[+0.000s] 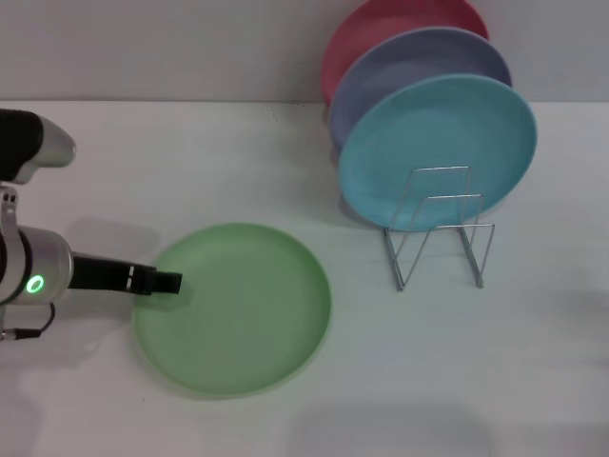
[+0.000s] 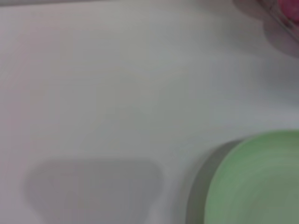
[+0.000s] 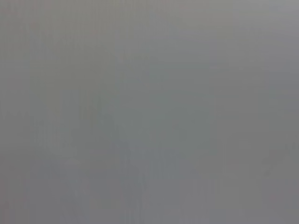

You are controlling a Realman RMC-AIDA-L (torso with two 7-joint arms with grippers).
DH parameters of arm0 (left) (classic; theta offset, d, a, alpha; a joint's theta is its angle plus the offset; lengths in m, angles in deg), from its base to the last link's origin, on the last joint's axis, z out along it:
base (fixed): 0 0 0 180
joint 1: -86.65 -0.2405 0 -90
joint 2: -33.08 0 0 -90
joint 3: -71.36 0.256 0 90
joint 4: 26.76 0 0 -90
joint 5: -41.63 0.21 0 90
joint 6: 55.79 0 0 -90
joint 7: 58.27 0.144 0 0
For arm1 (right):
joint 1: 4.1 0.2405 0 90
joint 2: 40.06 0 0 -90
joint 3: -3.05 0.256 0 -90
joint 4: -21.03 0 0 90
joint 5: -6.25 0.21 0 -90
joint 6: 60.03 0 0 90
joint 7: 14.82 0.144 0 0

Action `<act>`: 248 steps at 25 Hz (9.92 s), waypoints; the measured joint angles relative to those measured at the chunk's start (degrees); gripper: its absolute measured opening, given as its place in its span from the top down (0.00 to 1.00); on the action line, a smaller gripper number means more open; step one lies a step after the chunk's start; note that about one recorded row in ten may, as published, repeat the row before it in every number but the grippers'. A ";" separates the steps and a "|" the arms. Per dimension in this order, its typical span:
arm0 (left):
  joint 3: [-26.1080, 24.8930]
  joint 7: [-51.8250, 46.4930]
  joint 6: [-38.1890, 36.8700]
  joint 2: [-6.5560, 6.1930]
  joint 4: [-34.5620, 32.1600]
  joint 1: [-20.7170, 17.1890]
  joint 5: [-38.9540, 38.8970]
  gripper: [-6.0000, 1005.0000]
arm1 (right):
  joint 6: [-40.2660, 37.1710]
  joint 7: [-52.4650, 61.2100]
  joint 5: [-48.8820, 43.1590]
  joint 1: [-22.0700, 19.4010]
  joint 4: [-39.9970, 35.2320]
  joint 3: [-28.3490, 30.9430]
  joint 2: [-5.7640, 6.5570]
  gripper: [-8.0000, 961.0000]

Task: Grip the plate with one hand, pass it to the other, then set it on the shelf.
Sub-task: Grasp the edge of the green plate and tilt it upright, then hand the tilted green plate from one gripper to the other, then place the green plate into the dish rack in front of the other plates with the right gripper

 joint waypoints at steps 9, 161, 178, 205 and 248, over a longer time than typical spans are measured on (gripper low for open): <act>0.12 0.38 0.83 -0.09 3.10 2.57 -0.01 0.23 | 0.00 0.00 0.00 0.35 -0.40 0.00 0.00 0.20; -2.25 10.21 -1.77 0.04 -21.13 -1.35 -4.59 0.91 | -36.44 133.82 -138.44 29.99 72.81 -11.29 1.04 0.89; 11.54 18.69 -64.78 -0.02 -18.67 -18.16 -4.93 0.27 | -41.66 129.46 -135.18 19.69 85.58 -7.60 0.95 0.97; 26.74 -2.15 -123.93 0.12 33.99 -10.11 -3.69 0.20 | -5.28 9.24 -45.71 -3.29 44.17 13.40 0.73 0.97; 31.39 -4.65 -124.34 0.21 36.23 -10.98 -3.43 0.20 | -7.04 -0.07 -64.07 3.46 32.73 27.65 1.21 0.97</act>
